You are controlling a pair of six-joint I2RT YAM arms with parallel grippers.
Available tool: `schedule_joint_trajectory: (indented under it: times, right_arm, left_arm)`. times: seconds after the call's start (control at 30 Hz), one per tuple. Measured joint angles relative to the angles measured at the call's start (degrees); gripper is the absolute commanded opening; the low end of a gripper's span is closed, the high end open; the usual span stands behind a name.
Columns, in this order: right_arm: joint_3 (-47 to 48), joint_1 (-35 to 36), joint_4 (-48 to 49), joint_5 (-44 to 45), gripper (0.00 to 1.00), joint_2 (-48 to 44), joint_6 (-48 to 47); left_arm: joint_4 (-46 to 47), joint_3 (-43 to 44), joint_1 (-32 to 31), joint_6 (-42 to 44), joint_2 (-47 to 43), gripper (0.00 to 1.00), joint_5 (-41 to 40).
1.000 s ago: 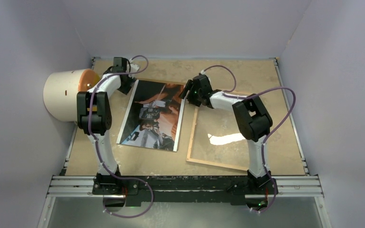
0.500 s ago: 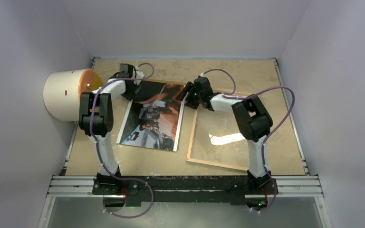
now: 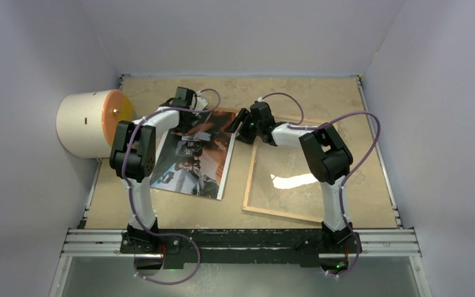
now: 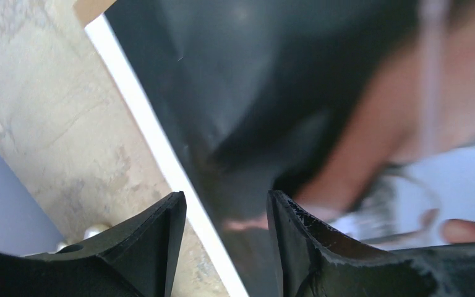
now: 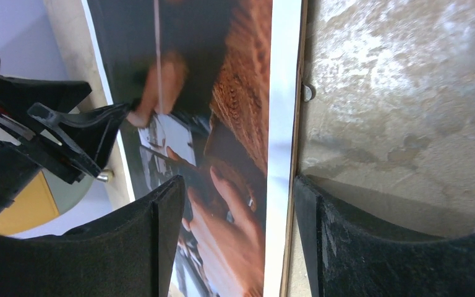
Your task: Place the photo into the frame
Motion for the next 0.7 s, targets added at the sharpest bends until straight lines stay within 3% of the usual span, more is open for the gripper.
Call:
schedule_joint_trajectory:
  times: [0.27, 0.5, 0.7]
  right_arm:
    - [0.0, 0.4, 0.2, -1.4, 0.69, 0.3, 1.1]
    - [-3.5, 1.2, -2.7, 2.1, 0.67, -3.6, 0.5]
    - [-9.4, 5.4, -9.0, 4.5, 0.65, -10.8, -0.4]
  left_arm:
    - [-0.2, -0.2, -2.4, 0.2, -0.1, 0.53, 1.9]
    - [-12.6, 7.4, -0.7, -0.2, -0.4, 0.58, 11.0]
    - [-17.2, 10.1, 3.8, 2.4, -5.3, 0.58, 12.8]
